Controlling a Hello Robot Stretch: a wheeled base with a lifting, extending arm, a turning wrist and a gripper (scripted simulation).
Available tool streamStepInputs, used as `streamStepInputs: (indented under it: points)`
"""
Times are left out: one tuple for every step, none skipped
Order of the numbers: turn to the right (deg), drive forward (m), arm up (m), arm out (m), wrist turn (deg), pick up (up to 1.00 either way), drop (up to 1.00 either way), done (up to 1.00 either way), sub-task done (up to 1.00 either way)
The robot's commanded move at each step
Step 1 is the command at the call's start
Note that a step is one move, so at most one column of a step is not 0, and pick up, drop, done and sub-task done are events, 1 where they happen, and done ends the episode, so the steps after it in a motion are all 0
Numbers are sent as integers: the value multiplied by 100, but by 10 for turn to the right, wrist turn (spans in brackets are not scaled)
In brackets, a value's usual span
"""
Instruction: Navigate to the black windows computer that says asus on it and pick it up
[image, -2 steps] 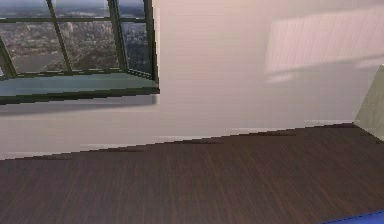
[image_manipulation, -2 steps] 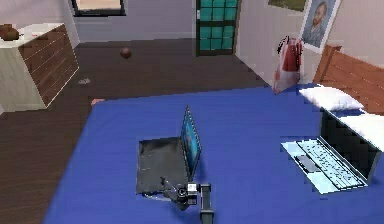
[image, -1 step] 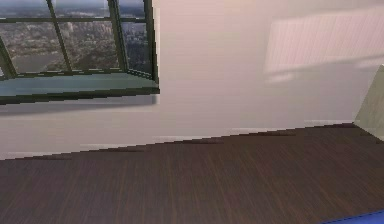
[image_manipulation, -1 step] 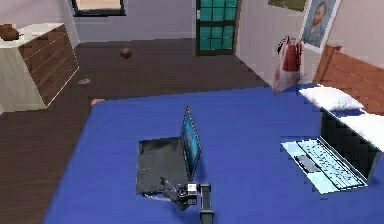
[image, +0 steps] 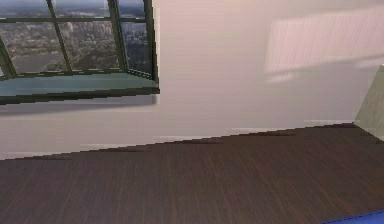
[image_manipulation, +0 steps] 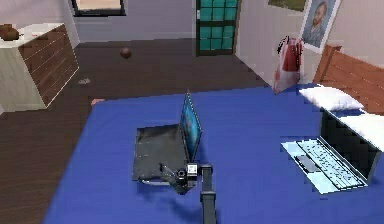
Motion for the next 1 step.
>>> streamStepInputs:
  points:
    - [0, 0, 0, 0, 0, 0, 0, 100, 0]
